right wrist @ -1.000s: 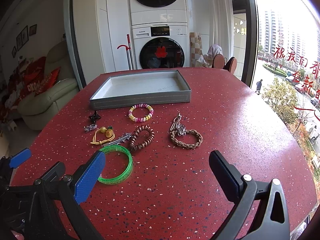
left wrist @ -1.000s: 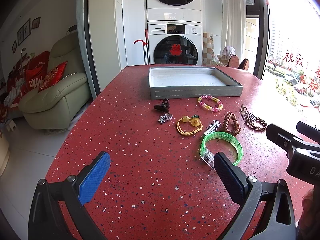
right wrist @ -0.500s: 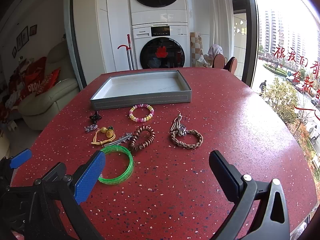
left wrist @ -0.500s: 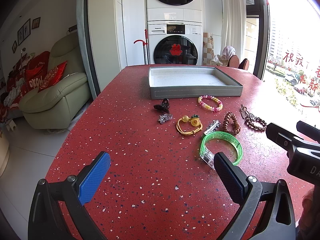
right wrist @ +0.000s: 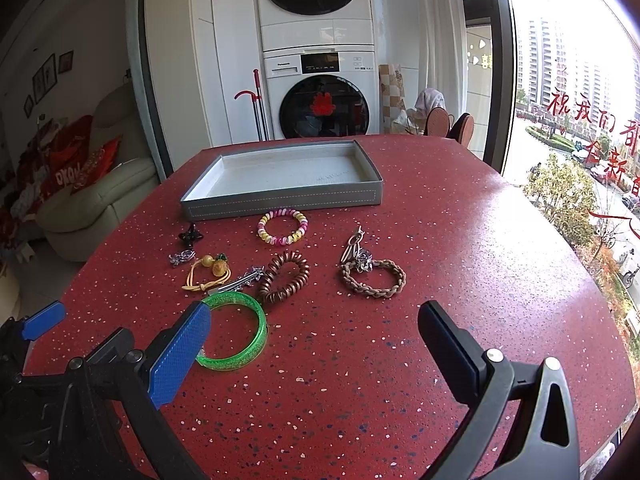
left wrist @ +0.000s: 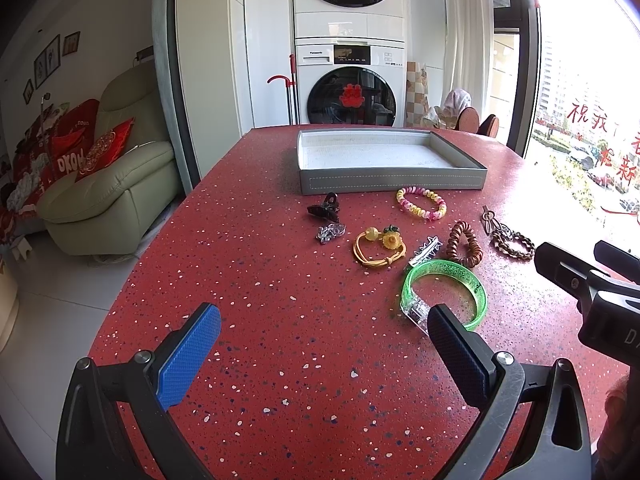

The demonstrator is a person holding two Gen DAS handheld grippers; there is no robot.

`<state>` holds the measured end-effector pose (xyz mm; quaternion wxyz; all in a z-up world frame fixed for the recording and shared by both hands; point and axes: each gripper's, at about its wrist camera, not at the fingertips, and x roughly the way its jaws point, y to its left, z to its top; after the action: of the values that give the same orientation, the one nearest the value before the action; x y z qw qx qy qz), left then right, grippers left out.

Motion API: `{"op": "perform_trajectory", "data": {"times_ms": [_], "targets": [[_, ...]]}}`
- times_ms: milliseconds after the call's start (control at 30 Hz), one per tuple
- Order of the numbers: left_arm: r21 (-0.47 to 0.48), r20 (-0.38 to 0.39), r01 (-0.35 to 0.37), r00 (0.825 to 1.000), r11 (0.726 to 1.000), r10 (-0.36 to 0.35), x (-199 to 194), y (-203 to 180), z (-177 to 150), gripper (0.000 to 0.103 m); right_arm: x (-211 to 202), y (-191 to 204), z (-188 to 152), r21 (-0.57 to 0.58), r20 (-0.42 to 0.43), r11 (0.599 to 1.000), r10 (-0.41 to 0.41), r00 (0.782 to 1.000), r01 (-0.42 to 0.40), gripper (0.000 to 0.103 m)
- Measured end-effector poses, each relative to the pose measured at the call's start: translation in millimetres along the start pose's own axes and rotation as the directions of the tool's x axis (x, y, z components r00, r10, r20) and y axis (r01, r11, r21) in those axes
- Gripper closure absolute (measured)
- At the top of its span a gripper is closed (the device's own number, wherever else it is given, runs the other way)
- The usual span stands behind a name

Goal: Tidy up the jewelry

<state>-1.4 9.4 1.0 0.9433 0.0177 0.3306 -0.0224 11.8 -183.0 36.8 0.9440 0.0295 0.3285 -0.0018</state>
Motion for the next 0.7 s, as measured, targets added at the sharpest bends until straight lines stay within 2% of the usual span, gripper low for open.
{"op": "perform_trajectory", "data": {"times_ms": [700], "targets": [[0.003,-0.014,0.001,1.000,1.000,-0.001,1.4,-1.0,0.2,0.000,0.9,-1.2,0.9,0.012,-0.004,1.000,0.002,1.000,-0.002,0.000]]}}
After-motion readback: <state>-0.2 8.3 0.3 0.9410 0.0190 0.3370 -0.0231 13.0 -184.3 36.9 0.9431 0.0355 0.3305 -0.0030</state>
